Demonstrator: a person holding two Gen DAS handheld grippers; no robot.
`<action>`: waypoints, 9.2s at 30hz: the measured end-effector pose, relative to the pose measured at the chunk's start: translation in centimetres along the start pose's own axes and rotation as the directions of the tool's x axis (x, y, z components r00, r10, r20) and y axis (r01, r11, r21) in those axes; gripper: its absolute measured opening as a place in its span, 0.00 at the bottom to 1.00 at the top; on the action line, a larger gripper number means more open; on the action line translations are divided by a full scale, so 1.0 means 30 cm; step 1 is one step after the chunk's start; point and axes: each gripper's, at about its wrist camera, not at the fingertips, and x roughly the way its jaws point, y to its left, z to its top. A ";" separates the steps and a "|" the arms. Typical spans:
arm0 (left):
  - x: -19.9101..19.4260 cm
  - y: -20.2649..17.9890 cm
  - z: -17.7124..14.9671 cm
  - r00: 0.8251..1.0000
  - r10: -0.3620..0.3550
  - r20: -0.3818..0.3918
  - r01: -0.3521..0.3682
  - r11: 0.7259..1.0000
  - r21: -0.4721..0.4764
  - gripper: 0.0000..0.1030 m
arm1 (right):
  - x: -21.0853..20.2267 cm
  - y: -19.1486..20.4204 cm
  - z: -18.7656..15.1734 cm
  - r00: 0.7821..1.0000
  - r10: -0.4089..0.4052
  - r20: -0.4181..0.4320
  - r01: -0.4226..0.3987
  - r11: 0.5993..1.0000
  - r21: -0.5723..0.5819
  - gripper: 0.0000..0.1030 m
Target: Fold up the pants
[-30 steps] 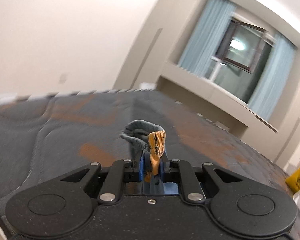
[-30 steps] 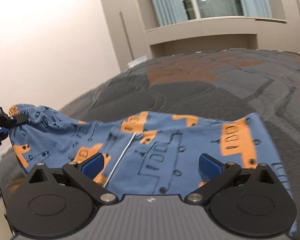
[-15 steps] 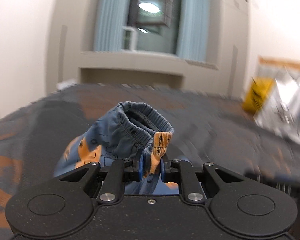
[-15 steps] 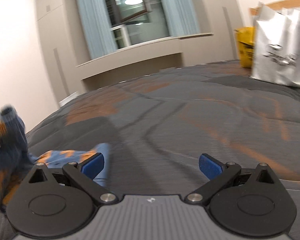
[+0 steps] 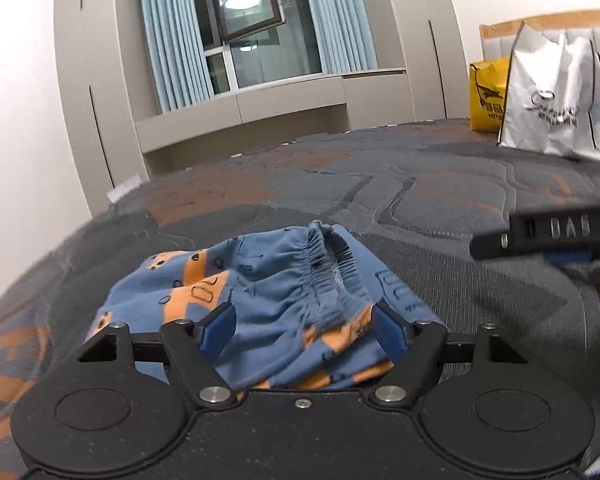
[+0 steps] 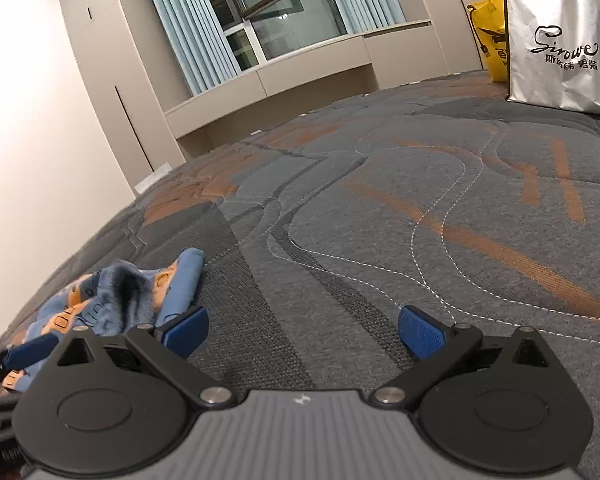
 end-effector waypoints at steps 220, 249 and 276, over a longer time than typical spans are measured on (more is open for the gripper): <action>0.161 0.523 -0.111 0.985 -0.040 -0.166 -0.032 0.910 -0.413 1.00 | 0.328 0.251 0.103 0.936 0.293 -0.194 -0.324 0.933 -0.154 1.00; 0.021 0.567 -0.069 0.982 -0.015 -0.186 -0.088 0.841 -0.533 0.75 | 0.299 0.196 0.107 0.916 0.366 -0.162 -0.378 0.924 -0.052 0.35; -0.196 0.408 -0.015 0.986 0.046 -0.163 -0.124 0.853 -0.507 0.13 | 0.227 0.213 0.086 0.879 0.473 -0.057 -0.477 0.875 -0.090 0.21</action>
